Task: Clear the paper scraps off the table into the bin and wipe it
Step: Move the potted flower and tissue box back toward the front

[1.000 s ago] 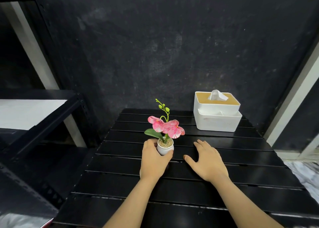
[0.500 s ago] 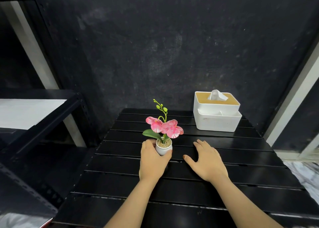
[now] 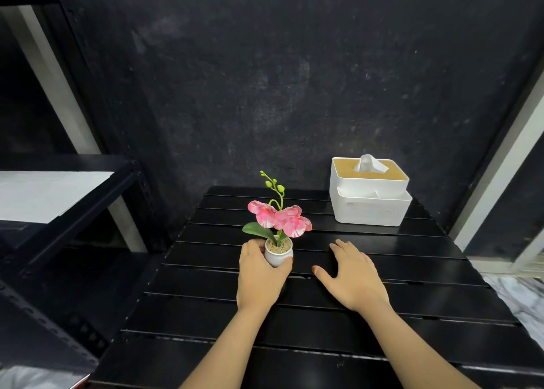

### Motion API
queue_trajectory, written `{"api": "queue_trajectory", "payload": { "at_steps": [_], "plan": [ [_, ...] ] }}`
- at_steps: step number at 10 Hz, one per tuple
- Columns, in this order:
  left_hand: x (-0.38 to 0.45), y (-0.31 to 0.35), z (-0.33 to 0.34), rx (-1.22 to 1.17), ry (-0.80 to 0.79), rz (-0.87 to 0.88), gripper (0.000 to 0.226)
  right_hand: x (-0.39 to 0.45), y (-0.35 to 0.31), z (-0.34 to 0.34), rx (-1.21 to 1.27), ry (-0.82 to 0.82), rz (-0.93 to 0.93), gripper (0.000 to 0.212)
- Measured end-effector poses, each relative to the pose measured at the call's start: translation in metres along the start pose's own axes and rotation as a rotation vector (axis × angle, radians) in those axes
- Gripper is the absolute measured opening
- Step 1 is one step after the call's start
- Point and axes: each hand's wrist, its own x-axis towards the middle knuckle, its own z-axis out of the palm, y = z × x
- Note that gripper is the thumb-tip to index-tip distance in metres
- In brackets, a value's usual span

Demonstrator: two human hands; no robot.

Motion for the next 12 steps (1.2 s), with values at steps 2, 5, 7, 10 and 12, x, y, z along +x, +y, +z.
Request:
{"api": "queue_trajectory", "payload": {
  "at_steps": [2, 5, 7, 10, 12],
  "plan": [
    [0.000, 0.002, 0.000, -0.022, 0.014, 0.000, 0.044, 0.000, 0.000, 0.000, 0.010, 0.004, 0.001, 0.071],
    [-0.001, 0.001, -0.004, -0.048, -0.015, -0.004, 0.065, -0.008, 0.003, -0.018, 0.551, 0.090, 0.149, 0.052],
    [-0.033, 0.002, -0.020, 0.046, -0.006, -0.009, 0.059, -0.014, 0.014, -0.040, 0.668, 0.047, 0.207, 0.046],
    [-0.052, 0.066, 0.014, 0.051, -0.419, 0.285, 0.041, -0.006, 0.063, -0.095, 0.606, 0.126, 0.310, 0.052],
    [0.011, 0.111, 0.077, -0.059, -0.391, 0.247, 0.064, 0.027, 0.088, -0.114, 0.546, 0.219, 0.317, 0.058]
  ]
}}
